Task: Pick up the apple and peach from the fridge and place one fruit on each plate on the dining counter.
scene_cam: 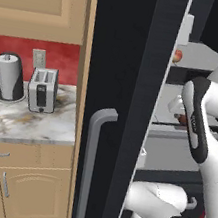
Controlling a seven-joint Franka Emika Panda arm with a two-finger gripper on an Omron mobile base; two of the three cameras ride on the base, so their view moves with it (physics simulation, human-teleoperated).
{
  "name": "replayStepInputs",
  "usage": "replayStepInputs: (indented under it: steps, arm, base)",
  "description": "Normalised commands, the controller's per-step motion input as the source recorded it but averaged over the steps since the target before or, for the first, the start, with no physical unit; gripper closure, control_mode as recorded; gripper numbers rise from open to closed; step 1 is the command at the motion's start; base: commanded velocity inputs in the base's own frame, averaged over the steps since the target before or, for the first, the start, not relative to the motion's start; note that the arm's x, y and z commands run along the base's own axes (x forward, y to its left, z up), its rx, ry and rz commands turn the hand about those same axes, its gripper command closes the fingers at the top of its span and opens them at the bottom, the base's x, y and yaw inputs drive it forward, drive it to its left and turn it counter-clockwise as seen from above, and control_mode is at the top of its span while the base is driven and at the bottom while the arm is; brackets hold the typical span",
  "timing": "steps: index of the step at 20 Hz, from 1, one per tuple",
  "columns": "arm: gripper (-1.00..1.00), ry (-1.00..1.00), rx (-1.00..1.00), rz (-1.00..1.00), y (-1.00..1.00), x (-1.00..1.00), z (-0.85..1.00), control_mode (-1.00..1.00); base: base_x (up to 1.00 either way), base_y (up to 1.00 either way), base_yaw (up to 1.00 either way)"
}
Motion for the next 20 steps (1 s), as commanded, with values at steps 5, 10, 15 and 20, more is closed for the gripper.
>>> replayStepInputs:
  steps: [5, 10, 15, 20]
  arm:
    - [1.0, -0.04, 0.0, 0.0, 0.07, -0.24, 0.01, -1.0]
    - [1.0, 0.0, 0.0, 0.0, 0.0, 0.0, 0.0, -1.0]
    - [1.0, 0.0, 0.0, 0.0, 0.0, 0.0, 0.0, 1.0]
    - [1.0, 0.0, 0.0, 0.0, 0.0, 0.0, 0.0, 1.0]
  base:
    - [0.0, 0.0, 0.0]
    - [0.0, 0.0, 0.0]
    - [-0.63, 0.0, 0.0]
    - [-1.0, 0.0, 0.0]
